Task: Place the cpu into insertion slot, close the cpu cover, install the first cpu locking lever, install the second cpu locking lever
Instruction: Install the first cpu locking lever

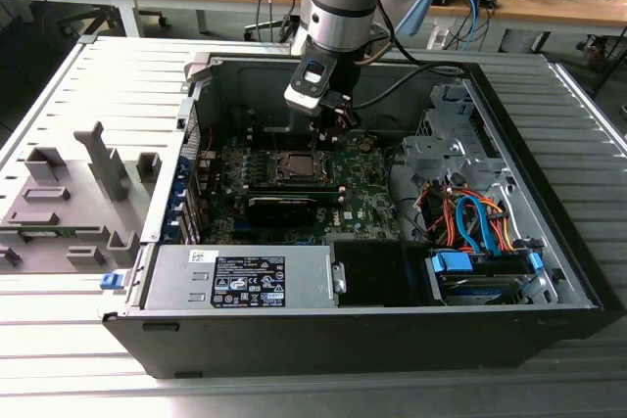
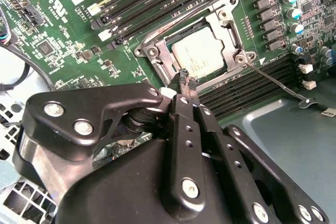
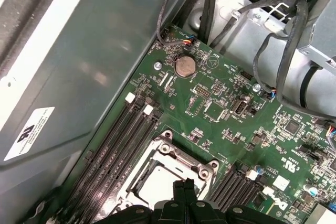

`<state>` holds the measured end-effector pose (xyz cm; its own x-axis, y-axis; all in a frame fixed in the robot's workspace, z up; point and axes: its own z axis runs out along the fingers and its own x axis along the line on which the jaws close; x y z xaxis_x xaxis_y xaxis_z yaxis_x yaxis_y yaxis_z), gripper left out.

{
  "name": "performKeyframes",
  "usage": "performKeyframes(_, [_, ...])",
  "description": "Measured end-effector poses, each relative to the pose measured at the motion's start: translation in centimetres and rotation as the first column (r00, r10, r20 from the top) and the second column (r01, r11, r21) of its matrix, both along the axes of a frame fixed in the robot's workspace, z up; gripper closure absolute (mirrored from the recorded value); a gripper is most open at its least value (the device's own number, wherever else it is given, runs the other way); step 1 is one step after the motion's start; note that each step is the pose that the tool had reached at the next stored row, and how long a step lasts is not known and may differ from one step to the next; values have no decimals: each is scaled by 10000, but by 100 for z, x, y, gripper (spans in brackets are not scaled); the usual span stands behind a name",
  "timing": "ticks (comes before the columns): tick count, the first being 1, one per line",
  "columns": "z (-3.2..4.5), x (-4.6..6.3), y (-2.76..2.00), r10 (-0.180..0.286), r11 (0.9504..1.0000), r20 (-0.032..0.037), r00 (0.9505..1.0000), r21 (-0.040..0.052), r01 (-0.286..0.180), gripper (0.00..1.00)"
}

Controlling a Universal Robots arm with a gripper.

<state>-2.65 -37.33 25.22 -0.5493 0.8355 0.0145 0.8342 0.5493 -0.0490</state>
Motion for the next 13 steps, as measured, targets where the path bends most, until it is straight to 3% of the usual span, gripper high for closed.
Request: performKeyframes(13, [0,0,0,375,9993,0,9993,0,-375,89])
